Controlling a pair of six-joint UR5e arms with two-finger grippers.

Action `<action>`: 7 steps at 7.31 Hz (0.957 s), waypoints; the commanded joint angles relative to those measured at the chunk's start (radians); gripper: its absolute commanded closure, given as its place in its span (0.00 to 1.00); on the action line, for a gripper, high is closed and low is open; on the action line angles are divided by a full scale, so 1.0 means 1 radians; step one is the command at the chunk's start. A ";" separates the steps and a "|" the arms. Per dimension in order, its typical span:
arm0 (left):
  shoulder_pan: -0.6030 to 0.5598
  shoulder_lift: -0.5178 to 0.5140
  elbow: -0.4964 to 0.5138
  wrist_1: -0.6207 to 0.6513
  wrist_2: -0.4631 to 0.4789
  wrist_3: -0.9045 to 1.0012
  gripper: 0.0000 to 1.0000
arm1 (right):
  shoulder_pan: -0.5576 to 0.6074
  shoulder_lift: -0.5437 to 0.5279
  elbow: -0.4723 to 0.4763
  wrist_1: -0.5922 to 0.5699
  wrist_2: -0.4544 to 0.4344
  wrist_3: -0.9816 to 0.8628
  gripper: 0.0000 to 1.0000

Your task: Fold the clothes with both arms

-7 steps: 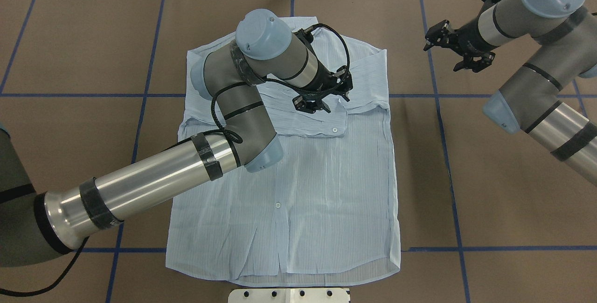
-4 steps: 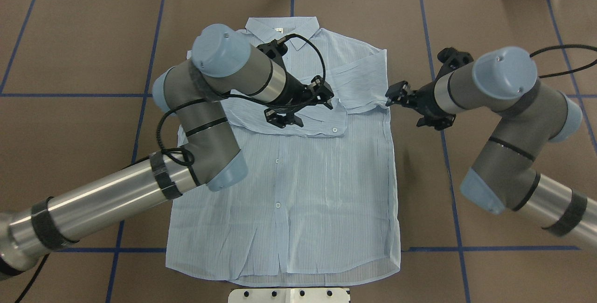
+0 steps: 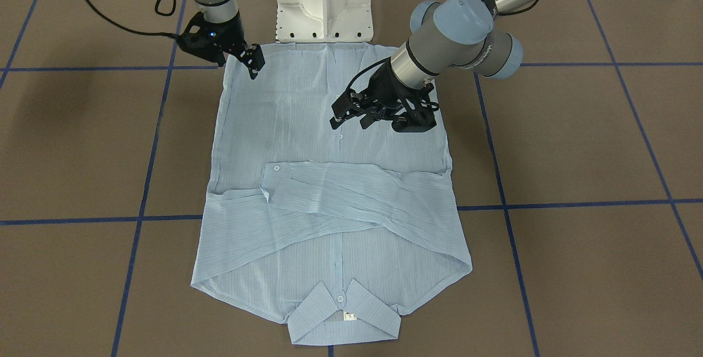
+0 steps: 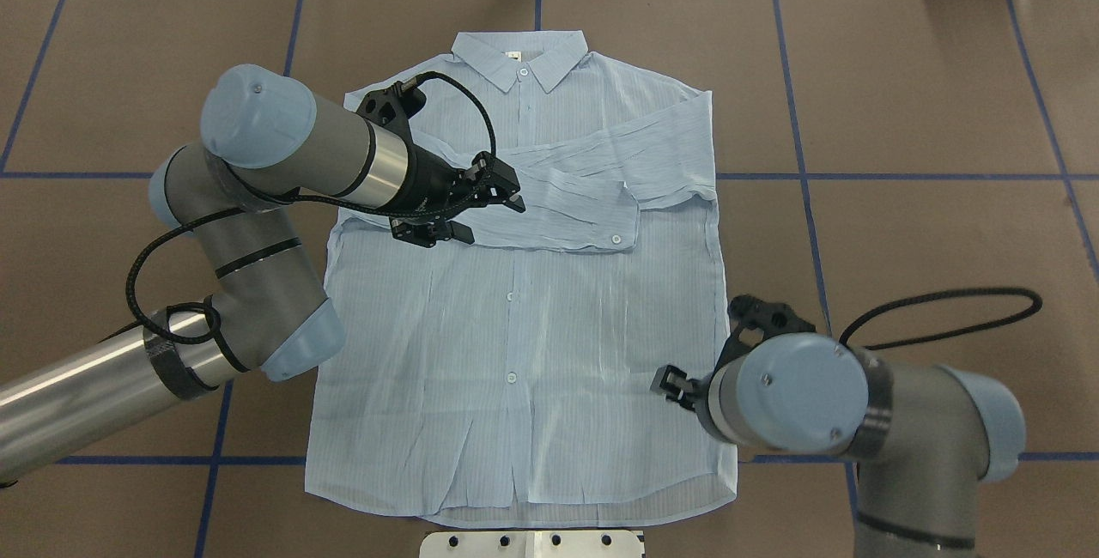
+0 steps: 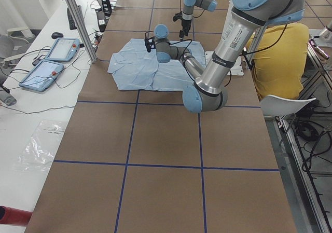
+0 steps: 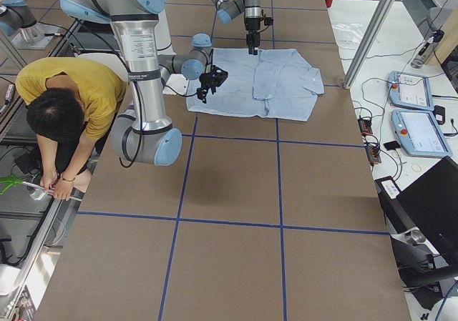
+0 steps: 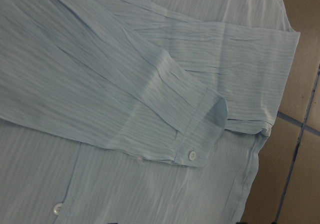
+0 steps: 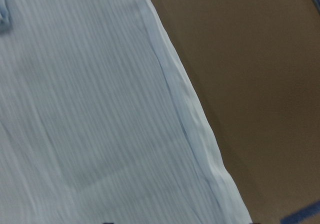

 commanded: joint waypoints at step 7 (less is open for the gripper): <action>-0.004 0.009 -0.006 0.000 0.002 -0.001 0.17 | -0.082 0.024 -0.043 -0.163 -0.115 0.012 0.27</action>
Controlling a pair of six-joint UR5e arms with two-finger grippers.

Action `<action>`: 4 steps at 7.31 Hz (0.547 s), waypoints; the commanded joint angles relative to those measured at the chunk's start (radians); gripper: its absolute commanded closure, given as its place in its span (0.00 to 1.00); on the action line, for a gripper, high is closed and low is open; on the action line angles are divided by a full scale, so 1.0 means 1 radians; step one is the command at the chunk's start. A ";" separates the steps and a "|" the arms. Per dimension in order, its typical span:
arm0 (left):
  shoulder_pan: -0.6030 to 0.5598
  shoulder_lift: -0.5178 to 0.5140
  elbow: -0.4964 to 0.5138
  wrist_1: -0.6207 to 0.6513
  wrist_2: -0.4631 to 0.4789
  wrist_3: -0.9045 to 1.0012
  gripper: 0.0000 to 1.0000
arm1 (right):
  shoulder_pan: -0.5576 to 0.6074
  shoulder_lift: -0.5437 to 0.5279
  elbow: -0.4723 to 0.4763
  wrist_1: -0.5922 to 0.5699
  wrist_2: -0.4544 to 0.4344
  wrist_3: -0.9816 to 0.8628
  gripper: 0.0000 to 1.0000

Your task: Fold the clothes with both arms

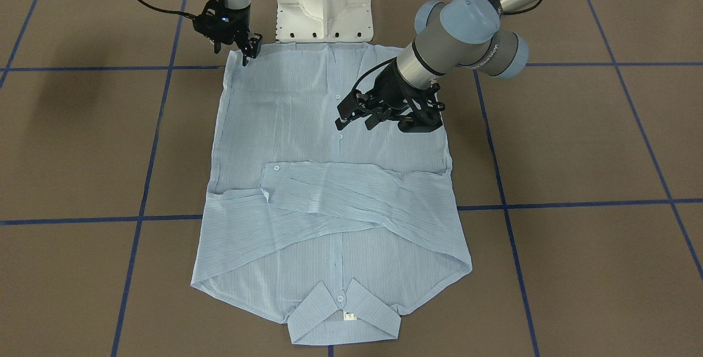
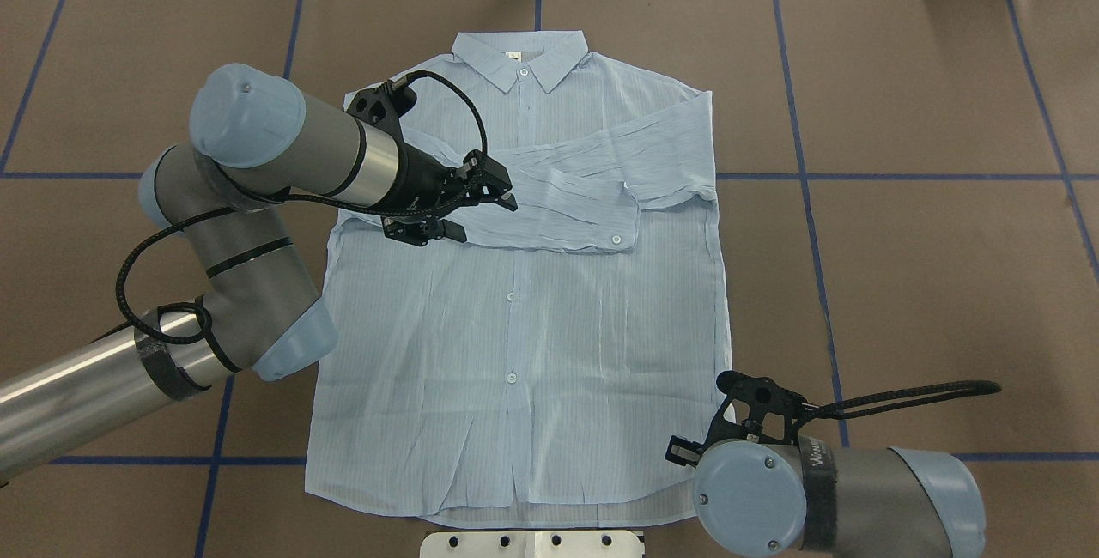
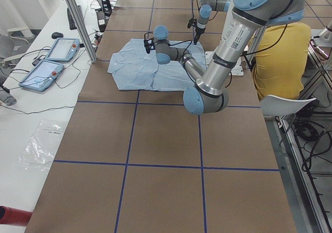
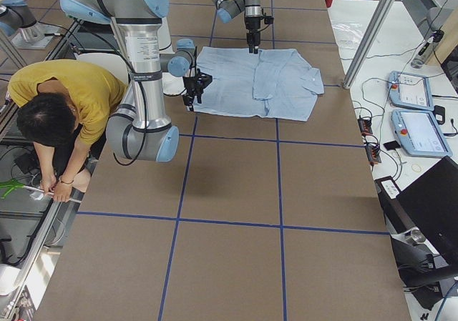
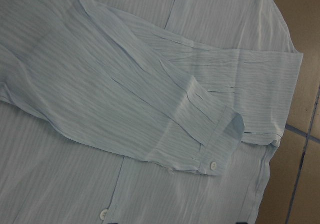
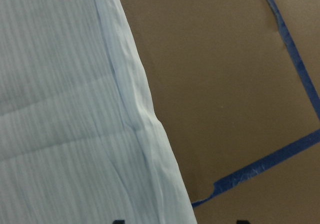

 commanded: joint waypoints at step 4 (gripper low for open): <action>-0.001 0.002 -0.003 0.000 0.005 -0.007 0.17 | -0.006 0.028 -0.014 -0.003 0.005 -0.003 0.51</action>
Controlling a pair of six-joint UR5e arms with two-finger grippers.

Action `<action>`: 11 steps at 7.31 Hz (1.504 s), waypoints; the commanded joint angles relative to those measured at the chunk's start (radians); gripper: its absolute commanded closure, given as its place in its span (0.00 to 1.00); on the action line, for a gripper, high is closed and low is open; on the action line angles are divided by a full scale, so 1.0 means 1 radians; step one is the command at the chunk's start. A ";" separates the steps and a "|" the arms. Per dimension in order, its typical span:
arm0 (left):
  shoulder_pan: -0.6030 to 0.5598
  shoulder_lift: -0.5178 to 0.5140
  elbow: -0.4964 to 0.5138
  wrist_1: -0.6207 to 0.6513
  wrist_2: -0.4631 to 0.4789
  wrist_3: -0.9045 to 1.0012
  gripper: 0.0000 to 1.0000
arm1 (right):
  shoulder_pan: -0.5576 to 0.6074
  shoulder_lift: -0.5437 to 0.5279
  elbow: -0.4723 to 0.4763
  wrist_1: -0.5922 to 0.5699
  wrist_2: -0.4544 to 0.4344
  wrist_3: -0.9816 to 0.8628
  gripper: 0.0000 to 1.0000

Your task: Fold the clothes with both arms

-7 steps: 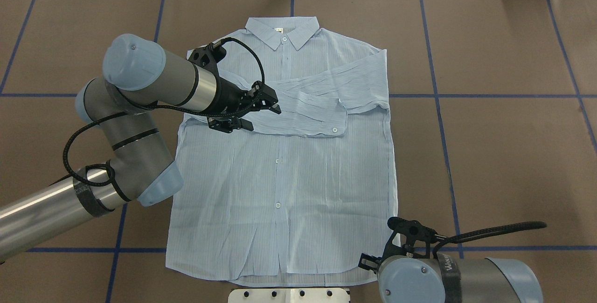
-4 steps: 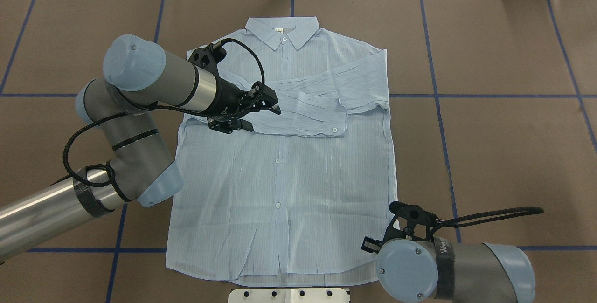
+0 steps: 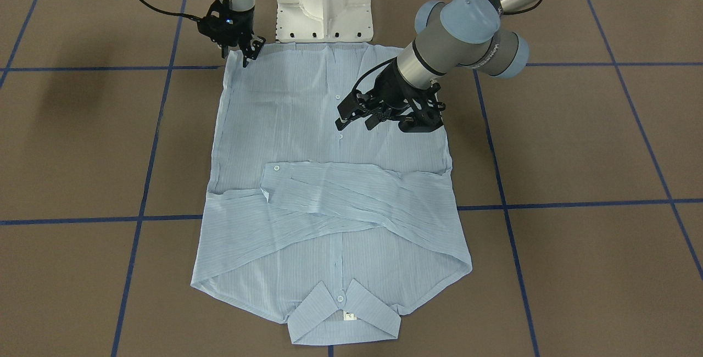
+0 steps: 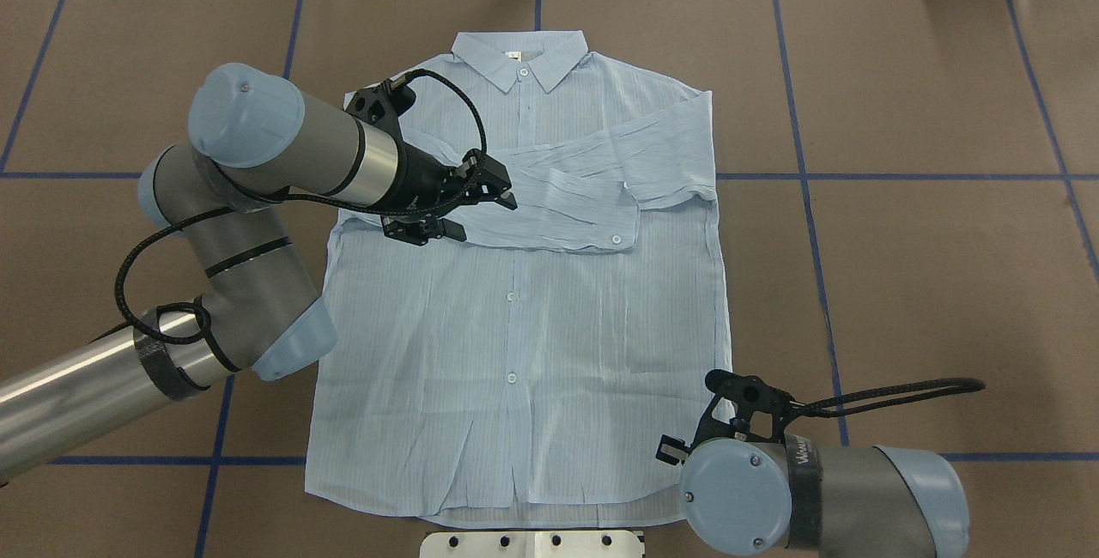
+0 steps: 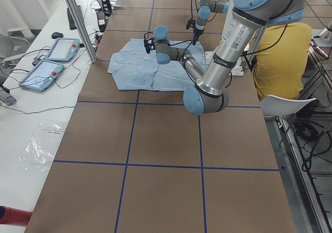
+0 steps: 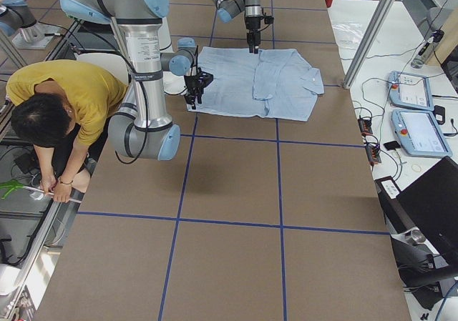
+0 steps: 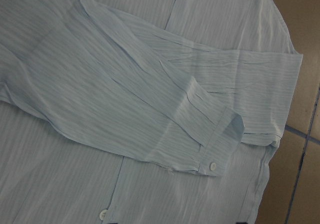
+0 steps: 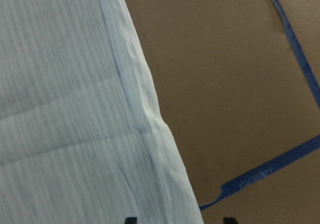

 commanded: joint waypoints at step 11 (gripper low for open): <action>0.180 0.333 -0.338 0.183 0.237 0.001 0.23 | 0.007 -0.059 0.051 -0.002 0.021 0.000 1.00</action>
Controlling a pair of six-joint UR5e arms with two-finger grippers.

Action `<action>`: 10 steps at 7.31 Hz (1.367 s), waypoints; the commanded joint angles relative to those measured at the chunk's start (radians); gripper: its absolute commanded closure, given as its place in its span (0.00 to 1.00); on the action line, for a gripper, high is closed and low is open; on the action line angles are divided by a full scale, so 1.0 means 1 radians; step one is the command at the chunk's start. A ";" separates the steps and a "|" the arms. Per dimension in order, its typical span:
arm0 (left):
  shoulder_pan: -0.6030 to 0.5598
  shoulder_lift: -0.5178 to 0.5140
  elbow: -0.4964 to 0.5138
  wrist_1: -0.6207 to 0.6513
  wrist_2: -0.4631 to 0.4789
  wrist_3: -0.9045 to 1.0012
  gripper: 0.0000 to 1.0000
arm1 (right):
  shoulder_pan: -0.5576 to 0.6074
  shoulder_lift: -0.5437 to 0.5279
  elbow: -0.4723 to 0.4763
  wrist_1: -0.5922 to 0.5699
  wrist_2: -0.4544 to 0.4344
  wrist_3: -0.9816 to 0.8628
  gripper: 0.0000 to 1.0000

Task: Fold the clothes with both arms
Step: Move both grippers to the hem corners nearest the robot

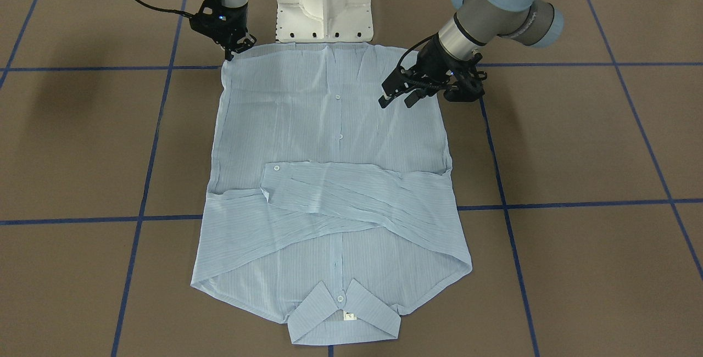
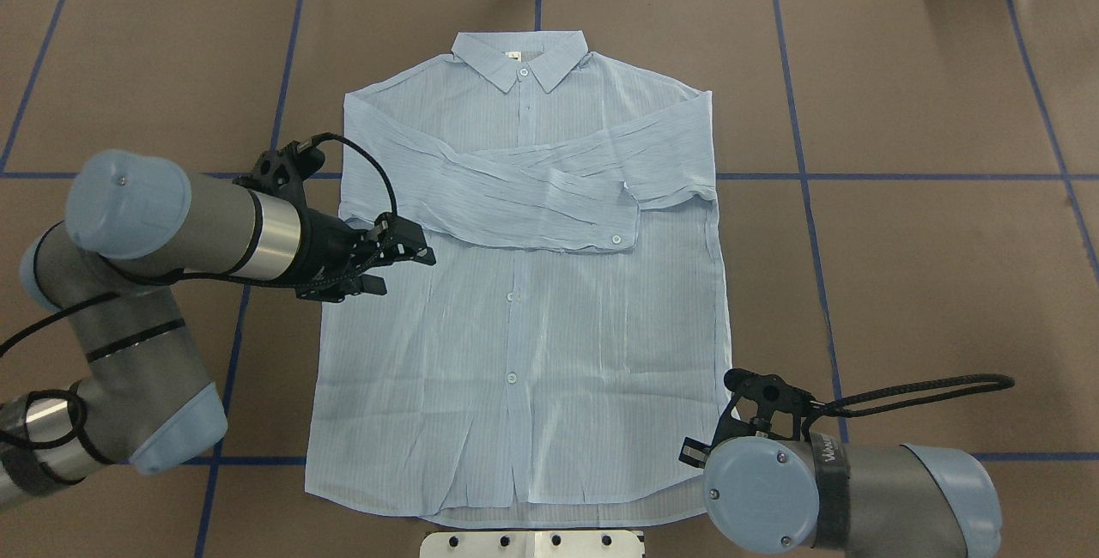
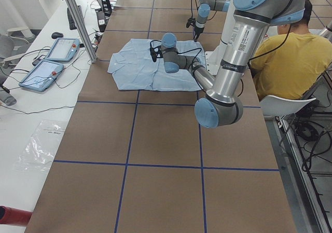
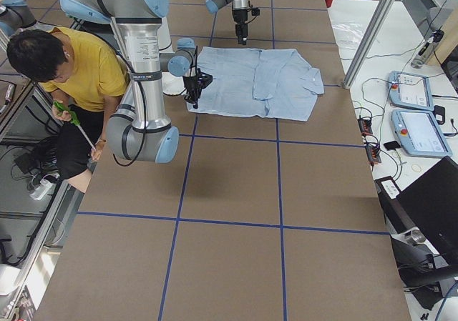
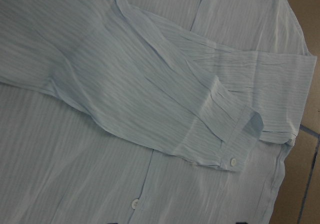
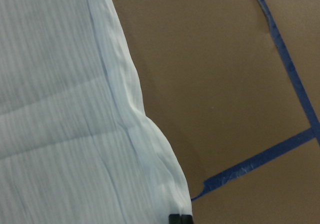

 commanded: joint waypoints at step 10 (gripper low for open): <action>0.338 0.287 -0.222 0.293 0.262 -0.083 0.34 | 0.000 -0.007 0.005 0.002 0.007 0.002 1.00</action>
